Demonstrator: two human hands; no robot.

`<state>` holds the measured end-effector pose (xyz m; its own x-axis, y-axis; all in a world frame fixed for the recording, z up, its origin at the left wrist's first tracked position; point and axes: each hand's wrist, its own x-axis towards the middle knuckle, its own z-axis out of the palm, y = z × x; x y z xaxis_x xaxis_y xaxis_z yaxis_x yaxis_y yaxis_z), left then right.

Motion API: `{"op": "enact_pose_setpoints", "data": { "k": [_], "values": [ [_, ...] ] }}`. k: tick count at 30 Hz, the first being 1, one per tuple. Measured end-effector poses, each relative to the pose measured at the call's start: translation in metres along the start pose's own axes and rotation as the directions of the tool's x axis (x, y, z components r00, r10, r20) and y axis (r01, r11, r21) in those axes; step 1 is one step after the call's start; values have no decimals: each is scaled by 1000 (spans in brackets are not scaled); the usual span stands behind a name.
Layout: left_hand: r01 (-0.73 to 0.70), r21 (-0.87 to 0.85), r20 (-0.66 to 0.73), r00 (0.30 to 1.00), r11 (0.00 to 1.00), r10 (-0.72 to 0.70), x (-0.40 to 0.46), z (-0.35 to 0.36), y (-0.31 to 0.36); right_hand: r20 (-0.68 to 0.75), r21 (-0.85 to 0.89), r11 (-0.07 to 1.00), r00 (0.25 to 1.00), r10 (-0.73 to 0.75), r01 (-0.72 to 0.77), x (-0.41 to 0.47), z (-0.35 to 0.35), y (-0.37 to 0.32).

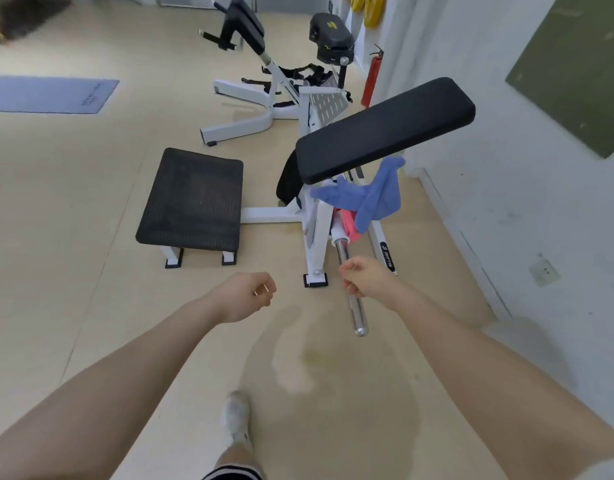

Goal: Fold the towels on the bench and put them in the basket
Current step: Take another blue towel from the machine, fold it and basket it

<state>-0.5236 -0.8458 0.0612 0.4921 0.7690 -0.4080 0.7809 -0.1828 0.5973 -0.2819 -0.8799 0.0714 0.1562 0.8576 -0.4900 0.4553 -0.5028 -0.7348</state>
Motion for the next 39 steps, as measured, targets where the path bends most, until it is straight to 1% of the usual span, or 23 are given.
{"op": "enact_pose_setpoints", "data": {
  "k": [3, 4, 6, 8, 10, 13, 16, 18, 20, 23, 24, 27, 31, 34, 36, 39],
  "values": [
    [-29, 47, 35, 999, 998, 28, 68, -44, -20, -6, -8, 1000, 1000, -23, 23, 66, 3, -27],
    [-36, 59, 50, 998, 998, 33, 90, -60, -27, -23, -16, 1000, 1000, -19, 19, 87, 4, -37],
    [-47, 73, 93, 995, 996, 40, 135, -95, -35, -69, 26, 1000, 998, 12, -10, 122, 3, -59],
    [-72, 83, 130, 990, 994, 61, 178, -129, -33, -103, 34, 999, 994, 27, -24, 151, -5, -83],
    [-140, 111, 155, 980, 984, 122, 220, -158, -17, -145, 7, 1000, 989, 29, -29, 177, -18, -99],
    [-292, 176, 186, 948, 940, 259, 283, -184, 21, -248, -87, 994, 968, 50, -73, 208, -45, -106],
    [-419, 260, 214, 904, 870, 371, 343, -192, 59, -356, -46, 988, 926, 125, -151, 238, -81, -100],
    [-464, 276, 246, 881, 842, 405, 381, -195, 80, -403, 29, 984, 899, 171, -174, 264, -111, -95],
    [-494, 270, 267, 863, 827, 429, 417, -199, 99, -469, 112, 981, 862, 195, -161, 294, -142, -91],
    [-501, 217, 262, 857, 838, 444, 472, -206, 127, -531, 39, 979, 826, 190, -200, 343, -189, -87],
    [-497, 196, 264, 857, 846, 442, 489, -209, 136, -541, 42, 975, 816, 205, -217, 359, -205, -84],
    [-489, 154, 293, 853, 859, 432, 537, -213, 160, -531, 42, 965, 812, 242, -259, 400, -243, -66],
    [-443, 98, 360, 851, 891, 384, 586, -198, 174, -436, 121, 912, 805, 403, -391, 430, -261, -45],
    [-424, 100, 440, 830, 900, 342, 613, -182, 176, -369, 211, 864, 781, 503, -457, 447, -264, -27],
    [-422, 111, 475, 818, 900, 325, 628, -174, 177, -327, 254, 846, 782, 531, -468, 455, -262, -16],
    [-432, 105, 506, 799, 896, 326, 645, -165, 178, -289, 309, 842, 800, 526, -443, 465, -256, -4]
  ]
}}
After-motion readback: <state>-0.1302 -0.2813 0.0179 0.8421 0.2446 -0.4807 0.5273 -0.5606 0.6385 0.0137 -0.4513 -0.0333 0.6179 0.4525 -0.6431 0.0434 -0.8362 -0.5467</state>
